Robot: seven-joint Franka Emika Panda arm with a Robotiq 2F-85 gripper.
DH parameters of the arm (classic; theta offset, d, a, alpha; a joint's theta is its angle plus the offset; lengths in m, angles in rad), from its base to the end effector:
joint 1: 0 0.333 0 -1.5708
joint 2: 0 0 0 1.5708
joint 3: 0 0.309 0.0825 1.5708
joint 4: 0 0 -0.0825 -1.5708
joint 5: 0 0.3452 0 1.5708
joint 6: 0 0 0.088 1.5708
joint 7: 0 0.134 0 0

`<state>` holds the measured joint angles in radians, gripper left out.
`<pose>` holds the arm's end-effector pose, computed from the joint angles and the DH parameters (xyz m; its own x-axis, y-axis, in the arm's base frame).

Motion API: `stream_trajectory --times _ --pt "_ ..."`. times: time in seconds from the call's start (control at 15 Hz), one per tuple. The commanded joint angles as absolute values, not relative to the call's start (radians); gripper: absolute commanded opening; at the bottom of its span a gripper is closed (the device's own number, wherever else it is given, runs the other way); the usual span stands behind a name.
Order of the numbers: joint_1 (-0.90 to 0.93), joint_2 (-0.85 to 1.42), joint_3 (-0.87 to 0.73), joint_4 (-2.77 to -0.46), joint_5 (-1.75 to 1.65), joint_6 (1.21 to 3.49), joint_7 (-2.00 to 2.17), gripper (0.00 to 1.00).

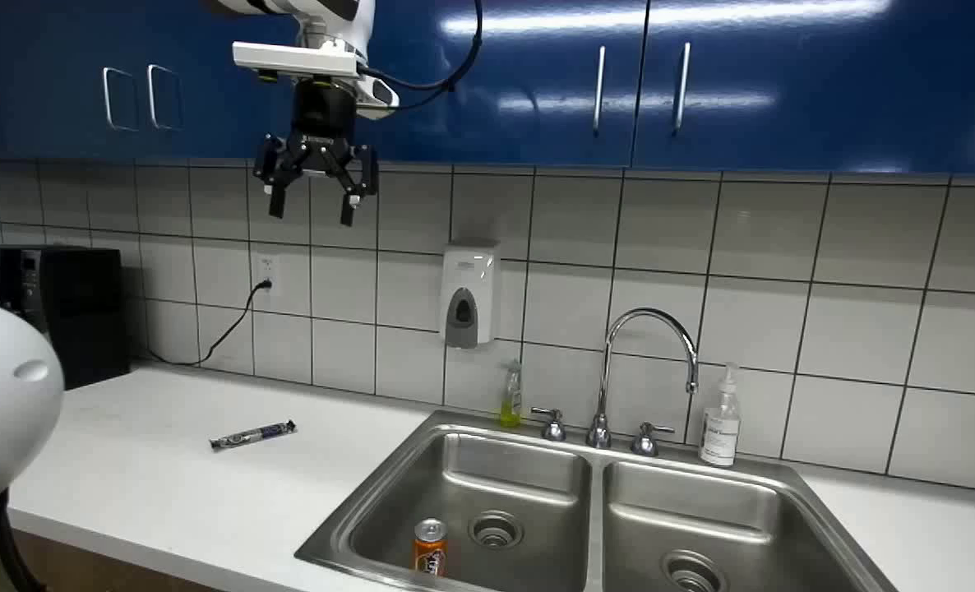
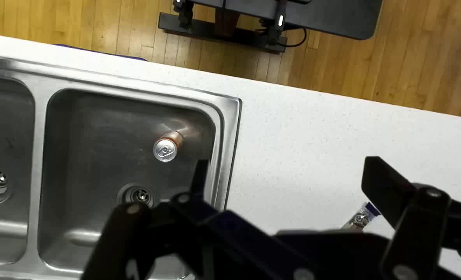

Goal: Remove the can from the sink

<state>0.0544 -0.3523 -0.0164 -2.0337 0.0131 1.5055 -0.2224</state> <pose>0.3859 0.0157 0.5481 0.9512 0.2596 -0.1666 0.2536 -0.9656 -0.0568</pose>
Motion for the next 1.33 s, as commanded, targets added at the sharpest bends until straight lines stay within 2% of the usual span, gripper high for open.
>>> stream_trajectory --times 0.0,0.53,1.27 --pt "0.052 -0.351 -0.014 -2.032 0.014 1.504 -0.223 1.0" --pt "0.036 -0.396 -0.031 -2.057 0.006 1.542 -0.214 1.0" --pt "0.021 -0.586 -0.054 -2.201 -0.022 1.485 -0.217 1.0"
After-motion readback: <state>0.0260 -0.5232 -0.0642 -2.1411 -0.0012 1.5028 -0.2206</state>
